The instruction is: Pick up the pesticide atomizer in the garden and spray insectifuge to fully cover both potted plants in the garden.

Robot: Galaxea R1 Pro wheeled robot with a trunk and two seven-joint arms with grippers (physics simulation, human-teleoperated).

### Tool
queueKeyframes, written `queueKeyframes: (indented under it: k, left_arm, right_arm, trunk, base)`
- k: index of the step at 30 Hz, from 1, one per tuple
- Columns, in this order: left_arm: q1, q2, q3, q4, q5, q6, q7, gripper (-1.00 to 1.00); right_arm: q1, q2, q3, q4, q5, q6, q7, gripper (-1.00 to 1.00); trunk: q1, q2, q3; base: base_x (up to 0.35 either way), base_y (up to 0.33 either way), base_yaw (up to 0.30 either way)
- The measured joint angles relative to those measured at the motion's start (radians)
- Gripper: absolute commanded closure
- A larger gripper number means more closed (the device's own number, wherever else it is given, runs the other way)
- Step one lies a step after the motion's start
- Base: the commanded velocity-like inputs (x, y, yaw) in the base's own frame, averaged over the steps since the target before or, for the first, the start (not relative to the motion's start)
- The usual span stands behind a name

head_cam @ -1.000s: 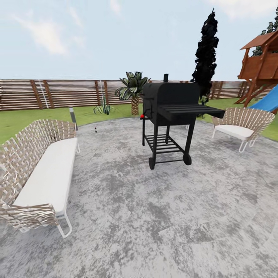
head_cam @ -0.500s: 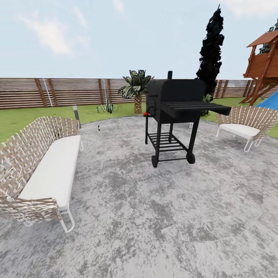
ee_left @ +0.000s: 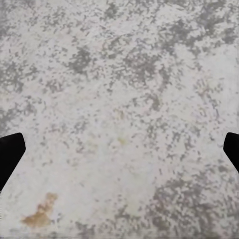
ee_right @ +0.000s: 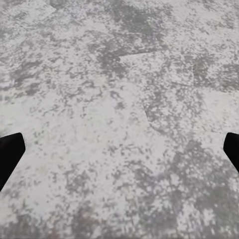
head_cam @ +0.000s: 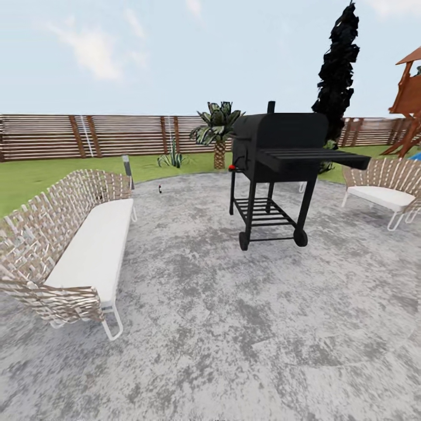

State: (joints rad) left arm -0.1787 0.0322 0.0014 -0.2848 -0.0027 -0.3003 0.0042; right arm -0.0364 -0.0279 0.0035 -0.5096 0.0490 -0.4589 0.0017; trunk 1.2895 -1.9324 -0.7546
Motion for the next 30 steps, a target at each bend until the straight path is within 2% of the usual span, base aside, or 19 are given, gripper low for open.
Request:
queueKeyframes:
  k: [16,24,30]
  left_arm:
    - [0.000,0.000,0.000,0.000,0.000,0.000,0.000,-1.00]
    - [0.004,0.002,0.000,-0.001,-0.001,0.000,0.000,-1.00]
    - [0.006,0.005,0.000,0.000,-0.003,0.000,0.000,-1.00]
  right_arm:
    - [0.000,0.001,0.001,0.002,0.001,0.000,0.000,-1.00]
    - [0.000,0.001,0.001,0.002,0.001,0.000,0.000,-1.00]
    - [0.000,0.001,0.001,0.001,0.001,0.000,0.000,-1.00]
  trunk:
    - [0.061,-0.112,-0.068]
    - [0.061,-0.112,-0.077]
    - [0.061,-0.112,-0.084]
  base:
    - [0.000,0.000,0.185]
    - [0.002,0.000,0.185]
    - [0.202,-0.075,0.164]
